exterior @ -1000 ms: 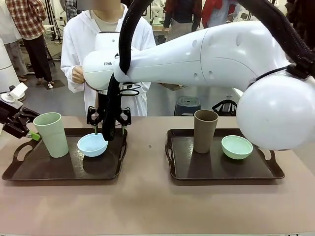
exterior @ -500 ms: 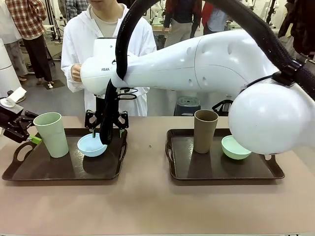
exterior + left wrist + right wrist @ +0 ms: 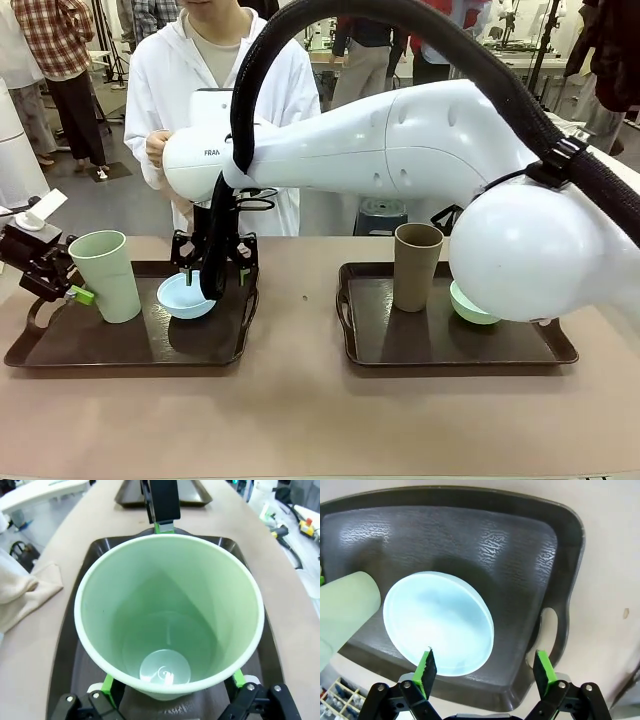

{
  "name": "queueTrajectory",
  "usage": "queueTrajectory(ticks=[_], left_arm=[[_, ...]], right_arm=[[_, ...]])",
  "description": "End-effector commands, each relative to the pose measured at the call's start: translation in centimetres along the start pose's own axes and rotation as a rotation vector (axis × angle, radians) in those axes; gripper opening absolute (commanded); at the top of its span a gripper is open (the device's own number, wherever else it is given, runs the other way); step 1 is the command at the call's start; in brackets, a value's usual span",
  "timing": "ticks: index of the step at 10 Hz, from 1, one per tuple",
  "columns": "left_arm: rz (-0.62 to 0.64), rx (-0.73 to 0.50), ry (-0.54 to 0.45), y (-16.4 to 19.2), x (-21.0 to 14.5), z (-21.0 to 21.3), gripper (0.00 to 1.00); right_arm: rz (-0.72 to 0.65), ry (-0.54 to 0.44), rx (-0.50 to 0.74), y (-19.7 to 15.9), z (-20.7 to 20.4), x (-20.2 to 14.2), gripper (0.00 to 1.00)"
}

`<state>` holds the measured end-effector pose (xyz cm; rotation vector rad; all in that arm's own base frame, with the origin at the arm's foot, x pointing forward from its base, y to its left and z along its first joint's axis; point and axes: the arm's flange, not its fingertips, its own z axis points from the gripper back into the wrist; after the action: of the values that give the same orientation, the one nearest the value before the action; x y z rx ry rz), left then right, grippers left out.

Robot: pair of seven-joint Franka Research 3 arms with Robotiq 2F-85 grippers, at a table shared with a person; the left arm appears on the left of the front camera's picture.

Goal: Set up a tray with a mat and arrange the tableware.
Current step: Pick up the Picnic Bowl and Reusable plastic cup from the Handle tray in front of the human's position and hold them in the air.

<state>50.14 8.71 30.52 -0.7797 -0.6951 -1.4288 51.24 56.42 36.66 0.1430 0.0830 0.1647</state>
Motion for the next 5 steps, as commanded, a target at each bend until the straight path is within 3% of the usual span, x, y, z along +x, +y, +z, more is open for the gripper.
queueTrajectory(ticks=[1, 5], left_arm=[[-0.036, -0.018, -0.014, 0.3, -0.5, -0.1, 1.0], [-0.054, -0.017, -0.035, 0.7, -0.9, -0.9, 1.0]], right_arm=[[0.014, -0.032, -0.004, 1.2, -0.5, 1.5, 1.0], [0.011, -0.022, -0.026, 1.3, -2.2, 2.5, 1.0]])
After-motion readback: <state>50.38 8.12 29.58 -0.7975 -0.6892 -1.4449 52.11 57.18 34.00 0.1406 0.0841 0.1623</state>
